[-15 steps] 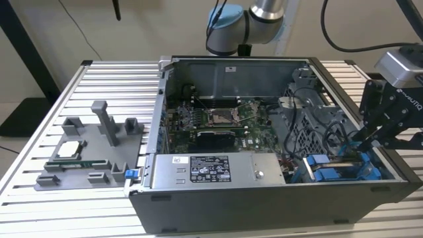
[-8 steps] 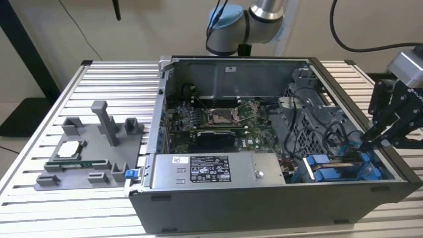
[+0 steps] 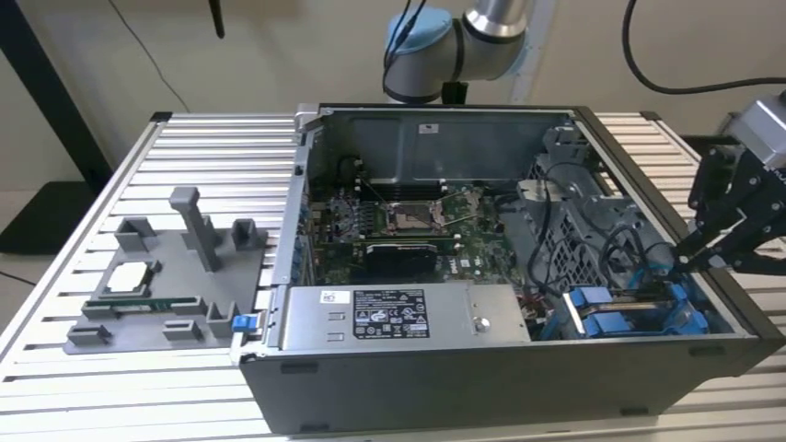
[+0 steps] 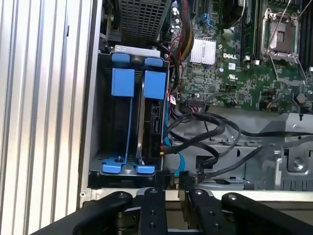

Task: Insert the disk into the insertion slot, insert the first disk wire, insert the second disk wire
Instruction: 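Insert the second disk wire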

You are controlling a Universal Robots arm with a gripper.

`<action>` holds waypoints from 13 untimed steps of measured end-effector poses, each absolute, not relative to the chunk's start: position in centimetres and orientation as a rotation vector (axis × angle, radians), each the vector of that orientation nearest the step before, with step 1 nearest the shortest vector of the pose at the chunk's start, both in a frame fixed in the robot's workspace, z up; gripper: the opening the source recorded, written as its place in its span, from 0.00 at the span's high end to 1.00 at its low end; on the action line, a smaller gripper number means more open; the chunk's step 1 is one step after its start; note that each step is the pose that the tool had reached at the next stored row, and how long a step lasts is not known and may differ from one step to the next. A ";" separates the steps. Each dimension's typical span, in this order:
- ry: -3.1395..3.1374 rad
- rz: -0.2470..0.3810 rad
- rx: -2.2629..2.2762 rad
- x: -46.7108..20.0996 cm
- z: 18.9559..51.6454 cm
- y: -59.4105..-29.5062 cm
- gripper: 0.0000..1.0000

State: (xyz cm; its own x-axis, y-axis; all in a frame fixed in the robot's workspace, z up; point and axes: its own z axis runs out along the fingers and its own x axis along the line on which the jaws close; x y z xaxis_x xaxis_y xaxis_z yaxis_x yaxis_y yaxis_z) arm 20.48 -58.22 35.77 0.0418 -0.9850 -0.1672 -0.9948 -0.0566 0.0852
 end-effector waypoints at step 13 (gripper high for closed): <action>2.099 0.364 -2.169 20.5 35.4 -59.1 0.00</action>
